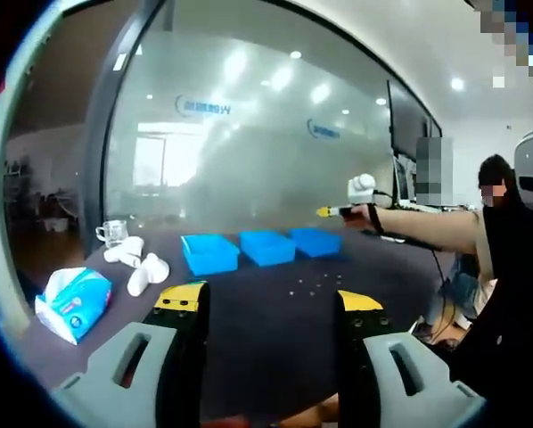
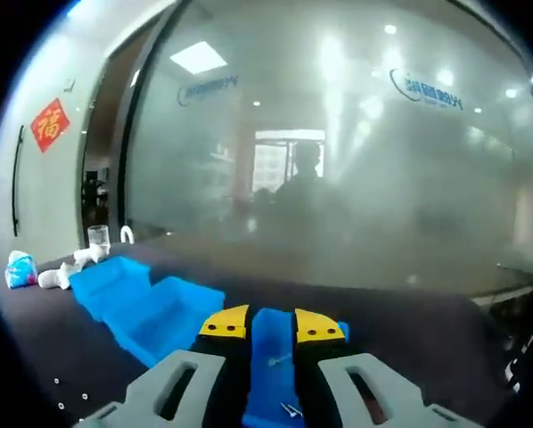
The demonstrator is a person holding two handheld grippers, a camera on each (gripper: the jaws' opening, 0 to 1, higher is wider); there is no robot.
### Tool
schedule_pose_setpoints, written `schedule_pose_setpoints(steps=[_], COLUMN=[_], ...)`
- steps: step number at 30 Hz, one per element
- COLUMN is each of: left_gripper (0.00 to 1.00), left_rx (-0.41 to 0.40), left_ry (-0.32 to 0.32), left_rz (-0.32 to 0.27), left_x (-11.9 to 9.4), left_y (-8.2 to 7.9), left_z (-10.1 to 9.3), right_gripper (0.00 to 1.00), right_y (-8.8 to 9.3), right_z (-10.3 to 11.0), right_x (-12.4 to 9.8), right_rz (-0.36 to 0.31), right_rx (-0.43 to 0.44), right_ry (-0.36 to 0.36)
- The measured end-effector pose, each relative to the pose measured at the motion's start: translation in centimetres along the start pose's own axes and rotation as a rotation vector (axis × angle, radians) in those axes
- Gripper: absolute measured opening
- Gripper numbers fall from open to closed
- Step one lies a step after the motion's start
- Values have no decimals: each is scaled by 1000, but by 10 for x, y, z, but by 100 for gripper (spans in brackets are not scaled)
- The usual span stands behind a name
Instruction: Sort the screws, nuts, and washers into the corresponding bins
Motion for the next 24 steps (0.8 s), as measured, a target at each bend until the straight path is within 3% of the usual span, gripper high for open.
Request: schedule_pose_setpoints(steps=[8, 14, 16, 24], left_gripper=[52, 52, 52, 52], left_rx=[-3, -3, -4, -5], left_ry=[3, 13, 19, 34], left_rz=[-3, -6, -7, -14], left_x=[-1, 1, 2, 7], left_y=[1, 0, 0, 0], left_z=[0, -2, -3, -7], right_gripper=[27, 28, 29, 30], right_y=[-4, -4, -7, -13], right_z=[8, 17, 13, 16], right_x=[-21, -51, -50, -101], right_rz=[-29, -55, -71, -134], right_rx=[12, 22, 23, 53], right_ry=[-39, -82, -97, -147])
Point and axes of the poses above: the point that each gripper's makers call its tool centre point, and the gripper's own axes: x roughly forward along the fingers, z roughly to its left, y roughly out of its underside, the point moved 5 cm from there along -x, roughly backward along the fingers, and after that the axes turned 3 degrees about x, right-handed, at the moved point
